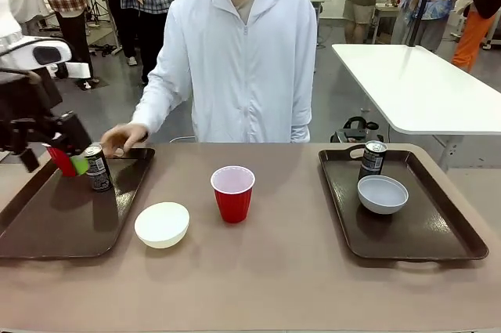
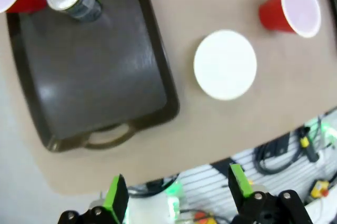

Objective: Prepare tableware on both trays.
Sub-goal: Pick up a Picnic Bowl from the table and place it on a Handle tray.

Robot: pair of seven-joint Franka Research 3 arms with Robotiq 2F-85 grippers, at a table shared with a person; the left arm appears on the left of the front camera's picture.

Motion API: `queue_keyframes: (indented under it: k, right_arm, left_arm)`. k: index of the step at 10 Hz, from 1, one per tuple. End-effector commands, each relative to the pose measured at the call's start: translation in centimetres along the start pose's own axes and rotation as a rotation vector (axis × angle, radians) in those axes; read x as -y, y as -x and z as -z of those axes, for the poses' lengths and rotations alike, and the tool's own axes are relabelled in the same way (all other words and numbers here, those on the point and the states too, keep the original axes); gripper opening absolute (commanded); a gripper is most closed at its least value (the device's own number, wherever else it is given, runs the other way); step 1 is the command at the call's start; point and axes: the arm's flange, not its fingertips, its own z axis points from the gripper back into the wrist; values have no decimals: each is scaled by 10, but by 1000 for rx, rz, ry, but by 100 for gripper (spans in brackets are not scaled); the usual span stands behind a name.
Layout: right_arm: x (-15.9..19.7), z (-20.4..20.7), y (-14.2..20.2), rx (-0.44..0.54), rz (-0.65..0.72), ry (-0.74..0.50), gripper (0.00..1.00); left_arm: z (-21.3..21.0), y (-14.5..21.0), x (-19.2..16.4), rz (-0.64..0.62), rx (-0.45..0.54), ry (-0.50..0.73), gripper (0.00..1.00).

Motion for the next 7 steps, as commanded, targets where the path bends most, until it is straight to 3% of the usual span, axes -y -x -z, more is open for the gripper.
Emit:
queue_keyframes:
  k: [1,3,7]
  right_arm:
    - [-1,-1,-1,5,-19,-20,100]
    - [-1,-1,-1,5,-19,-20,100]
    - [-1,-1,-1,5,-19,-20,100]
  left_arm:
    - [42,-33,8,-99,46,12,100]
    - [74,-65,16,-98,107,-36,100]
    - [110,-102,39,-47,82,-50,100]
